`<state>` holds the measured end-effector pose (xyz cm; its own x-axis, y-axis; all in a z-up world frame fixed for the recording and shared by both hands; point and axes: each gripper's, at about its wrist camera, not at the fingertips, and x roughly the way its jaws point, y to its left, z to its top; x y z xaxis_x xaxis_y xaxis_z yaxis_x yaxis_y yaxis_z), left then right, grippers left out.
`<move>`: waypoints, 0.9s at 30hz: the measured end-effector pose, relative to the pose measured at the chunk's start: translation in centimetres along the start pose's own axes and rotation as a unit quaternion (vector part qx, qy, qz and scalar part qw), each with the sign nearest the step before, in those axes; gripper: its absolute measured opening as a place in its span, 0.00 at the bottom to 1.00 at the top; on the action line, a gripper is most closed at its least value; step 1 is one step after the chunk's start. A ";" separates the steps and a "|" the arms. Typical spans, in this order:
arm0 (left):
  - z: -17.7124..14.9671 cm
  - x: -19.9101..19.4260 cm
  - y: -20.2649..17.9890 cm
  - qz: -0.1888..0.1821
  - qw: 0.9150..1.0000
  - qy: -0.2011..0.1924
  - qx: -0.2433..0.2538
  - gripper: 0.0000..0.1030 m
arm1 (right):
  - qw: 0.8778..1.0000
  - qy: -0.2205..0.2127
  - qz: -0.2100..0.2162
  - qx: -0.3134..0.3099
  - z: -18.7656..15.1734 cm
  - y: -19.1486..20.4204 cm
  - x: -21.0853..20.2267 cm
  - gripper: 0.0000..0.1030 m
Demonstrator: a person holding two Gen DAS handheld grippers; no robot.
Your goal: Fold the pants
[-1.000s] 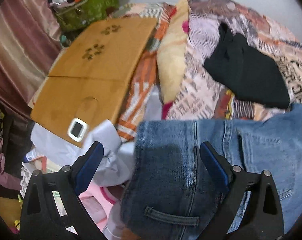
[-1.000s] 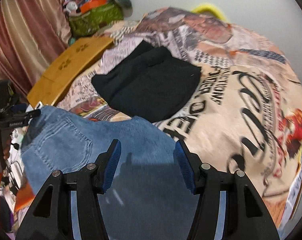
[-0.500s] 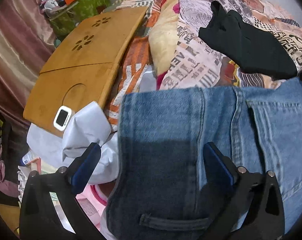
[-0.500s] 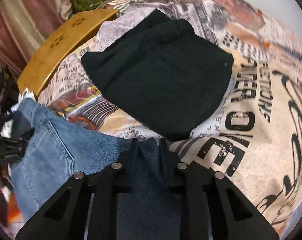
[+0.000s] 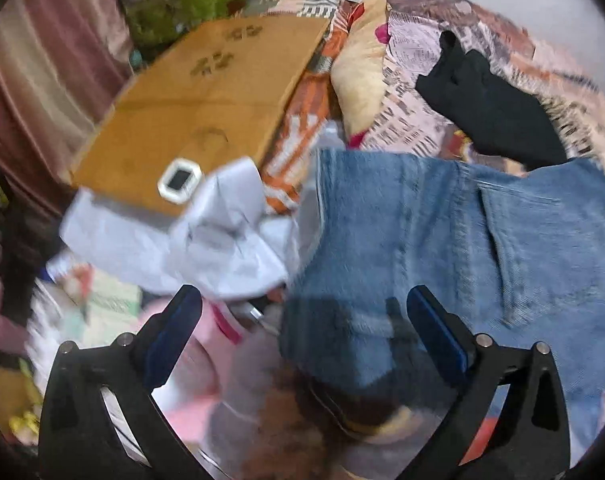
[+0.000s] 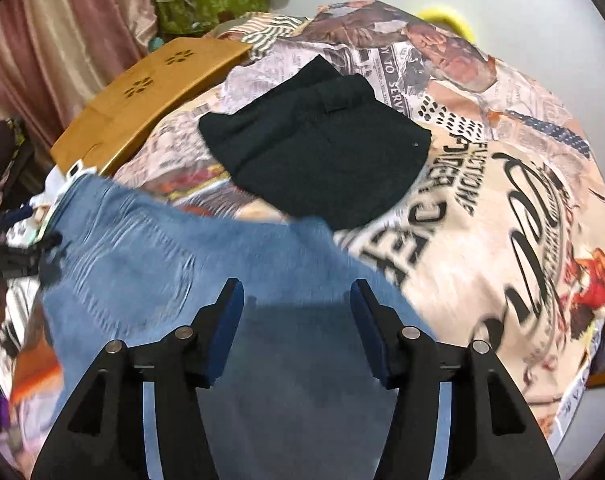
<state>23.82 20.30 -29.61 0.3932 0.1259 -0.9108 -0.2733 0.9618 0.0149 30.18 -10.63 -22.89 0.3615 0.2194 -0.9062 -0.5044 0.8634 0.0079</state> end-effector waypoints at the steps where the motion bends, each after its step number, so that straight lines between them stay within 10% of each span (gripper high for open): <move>1: -0.5 -0.2 0.2 -0.007 1.000 0.004 -0.008 1.00 | 1.000 0.002 -0.001 -0.002 -0.7 0.2 -0.3 0.50; 12: -3.5 -0.4 -0.8 -0.059 0.996 0.019 -0.067 0.95 | 0.998 -0.009 0.029 0.055 -7.9 0.6 -2.8 0.50; 19: -2.7 1.0 -1.9 -0.079 0.993 0.015 -0.088 0.37 | 0.998 -0.020 0.030 0.054 -10.4 1.7 -4.3 0.50; 24: -2.2 -0.4 -2.0 -0.036 0.996 -0.023 -0.073 0.10 | 0.996 -0.026 0.042 0.076 -12.0 1.1 -5.3 0.50; 27: -1.9 -1.1 -0.2 -0.041 0.994 -0.038 -0.091 0.10 | 0.994 -0.028 0.053 0.094 -12.6 0.6 -5.5 0.50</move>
<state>21.80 19.56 -29.39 0.4843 0.0746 -0.8717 -0.3901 0.9102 -0.1388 18.01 -17.05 -23.22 0.3598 0.3337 -0.8713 -0.3880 0.9028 0.1855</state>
